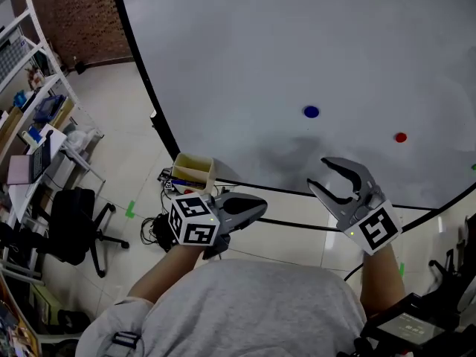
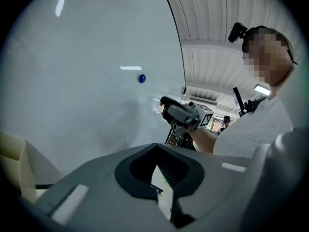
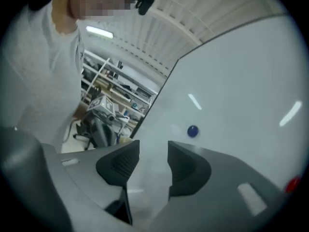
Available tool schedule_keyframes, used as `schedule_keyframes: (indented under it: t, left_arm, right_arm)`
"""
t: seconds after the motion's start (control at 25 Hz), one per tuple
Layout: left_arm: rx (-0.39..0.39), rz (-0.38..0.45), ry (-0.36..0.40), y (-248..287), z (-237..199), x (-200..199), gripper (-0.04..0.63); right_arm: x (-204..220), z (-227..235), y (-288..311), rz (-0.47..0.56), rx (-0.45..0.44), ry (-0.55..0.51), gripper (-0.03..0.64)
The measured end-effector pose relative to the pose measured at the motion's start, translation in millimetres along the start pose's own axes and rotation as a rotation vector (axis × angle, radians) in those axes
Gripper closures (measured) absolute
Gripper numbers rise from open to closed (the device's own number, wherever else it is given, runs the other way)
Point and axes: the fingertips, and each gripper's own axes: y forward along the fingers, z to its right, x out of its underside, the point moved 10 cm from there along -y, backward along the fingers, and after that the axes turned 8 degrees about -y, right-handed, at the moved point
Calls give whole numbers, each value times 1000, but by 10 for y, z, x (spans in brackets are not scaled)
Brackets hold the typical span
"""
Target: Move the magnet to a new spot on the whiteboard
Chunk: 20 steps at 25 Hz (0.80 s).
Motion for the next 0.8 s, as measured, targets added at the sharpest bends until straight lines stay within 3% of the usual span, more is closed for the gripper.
schedule_keyframes:
  t: [0.16, 0.28, 0.52, 0.8]
  left_arm:
    - [-13, -1, -8, -1, 77, 37, 612]
    - [-29, -1, -15, -22, 101, 78, 612]
    - [-65, 15, -27, -107, 172, 96, 612]
    - [-86, 21, -32, -190, 176, 133, 612]
  right_arm:
    - [-254, 230, 180, -74, 180, -342, 437]
    - [-312, 339, 344, -157, 284, -505, 430]
    - [-258, 411, 597, -244, 391, -609, 433]
    - [-167, 366, 740, -272, 447, -667, 443]
